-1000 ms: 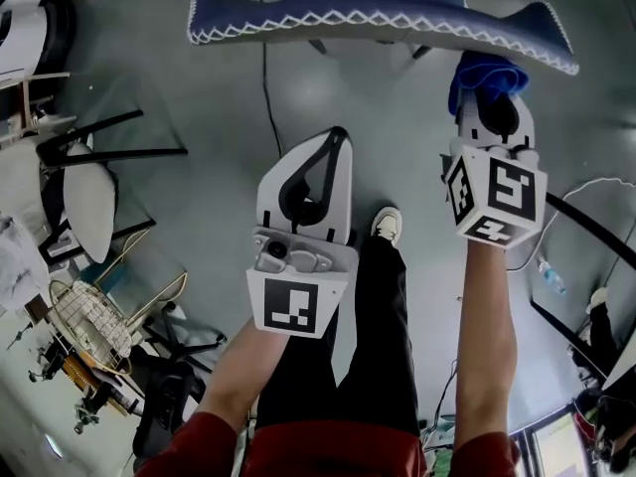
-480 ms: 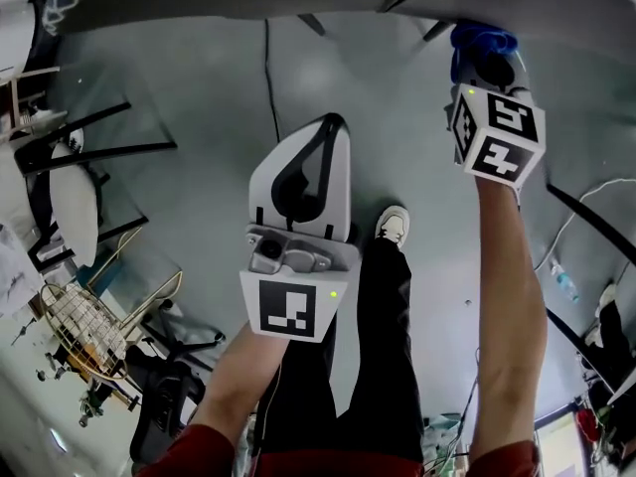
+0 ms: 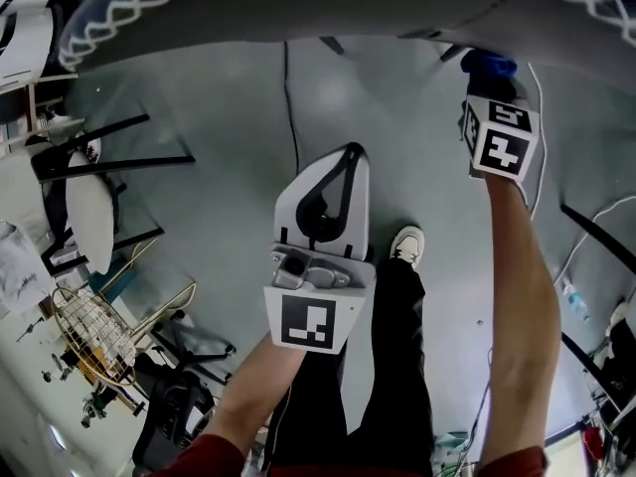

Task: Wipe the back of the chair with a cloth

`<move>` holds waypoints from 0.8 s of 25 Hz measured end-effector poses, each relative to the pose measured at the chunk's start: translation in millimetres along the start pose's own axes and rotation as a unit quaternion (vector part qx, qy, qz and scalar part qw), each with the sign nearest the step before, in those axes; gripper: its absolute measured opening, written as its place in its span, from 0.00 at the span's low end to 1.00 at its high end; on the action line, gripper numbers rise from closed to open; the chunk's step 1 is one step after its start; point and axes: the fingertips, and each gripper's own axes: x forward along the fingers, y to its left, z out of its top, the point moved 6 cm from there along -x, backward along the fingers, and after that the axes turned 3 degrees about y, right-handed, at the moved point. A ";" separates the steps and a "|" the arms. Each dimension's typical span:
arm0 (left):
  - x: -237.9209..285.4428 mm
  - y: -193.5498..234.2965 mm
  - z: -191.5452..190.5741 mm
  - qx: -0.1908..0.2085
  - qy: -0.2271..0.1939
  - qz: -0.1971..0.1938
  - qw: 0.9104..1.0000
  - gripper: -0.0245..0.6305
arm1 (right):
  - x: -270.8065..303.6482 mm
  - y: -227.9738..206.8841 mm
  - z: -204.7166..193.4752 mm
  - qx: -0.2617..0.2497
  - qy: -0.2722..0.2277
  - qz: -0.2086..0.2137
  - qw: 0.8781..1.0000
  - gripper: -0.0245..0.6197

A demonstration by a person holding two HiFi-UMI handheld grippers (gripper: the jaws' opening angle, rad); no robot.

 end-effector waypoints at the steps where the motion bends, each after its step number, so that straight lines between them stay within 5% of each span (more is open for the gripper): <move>1: 1.8 0.8 -0.2 0.002 0.000 0.000 1.000 0.06 | 0.9 0.3 -0.9 0.002 0.000 0.002 1.000 0.13; 11: -7.8 7.4 49.1 -0.001 0.000 0.005 1.000 0.06 | -107.2 35.1 17.0 0.075 -0.034 0.045 0.996 0.13; 20: -31.9 25.5 127.8 -0.015 0.005 0.028 0.999 0.06 | -270.7 88.4 141.8 -0.007 -0.144 0.076 0.987 0.13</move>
